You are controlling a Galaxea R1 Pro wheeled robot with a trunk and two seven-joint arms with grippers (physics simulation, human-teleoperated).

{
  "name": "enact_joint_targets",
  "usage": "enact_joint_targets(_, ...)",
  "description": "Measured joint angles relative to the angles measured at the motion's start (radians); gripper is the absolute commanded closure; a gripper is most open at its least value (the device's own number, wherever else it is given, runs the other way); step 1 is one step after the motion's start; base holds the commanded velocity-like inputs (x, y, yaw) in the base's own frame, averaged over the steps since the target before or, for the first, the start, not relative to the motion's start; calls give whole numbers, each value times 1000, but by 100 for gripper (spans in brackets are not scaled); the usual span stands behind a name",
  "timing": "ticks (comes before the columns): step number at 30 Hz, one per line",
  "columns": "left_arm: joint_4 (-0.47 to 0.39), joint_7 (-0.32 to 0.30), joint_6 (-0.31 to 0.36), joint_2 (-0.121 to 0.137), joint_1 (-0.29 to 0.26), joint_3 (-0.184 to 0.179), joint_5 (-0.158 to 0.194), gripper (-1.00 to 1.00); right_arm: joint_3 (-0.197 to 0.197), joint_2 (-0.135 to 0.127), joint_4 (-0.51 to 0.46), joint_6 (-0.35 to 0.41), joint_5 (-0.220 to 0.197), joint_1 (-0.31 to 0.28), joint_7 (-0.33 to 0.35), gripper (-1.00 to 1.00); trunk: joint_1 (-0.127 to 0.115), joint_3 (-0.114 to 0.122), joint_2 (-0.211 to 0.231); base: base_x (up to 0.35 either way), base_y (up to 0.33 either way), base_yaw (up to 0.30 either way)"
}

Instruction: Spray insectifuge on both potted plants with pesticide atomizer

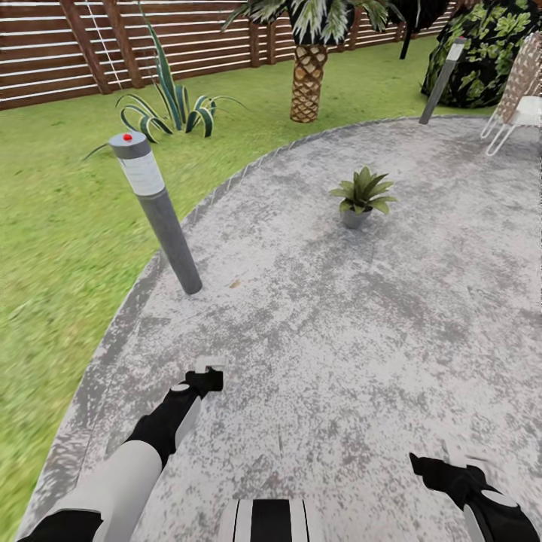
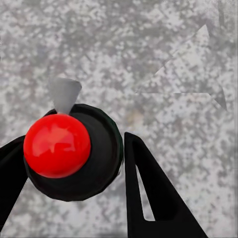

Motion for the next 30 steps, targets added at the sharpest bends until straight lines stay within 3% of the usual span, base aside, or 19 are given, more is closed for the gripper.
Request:
enact_joint_targets(7, 0, -3, 5, 0, 0, 1, 0, 100, 6, 0, 0, 0, 0, 0, 0, -100, -3, 27, 2, 0, 0, 0)
enact_joint_targets(17, 0, -3, 6, 0, 0, 1, 0, 100, 7, -1, 0, 1, 0, 0, 0, -100, -41, 58, 71, 0, 0, 0)
enact_joint_targets(30, 0, -3, 56, 2, 0, 4, 1, 100, 6, 0, 0, 3, 0, 0, 0, -100, -91, 99, 162, 0, 0, 0)
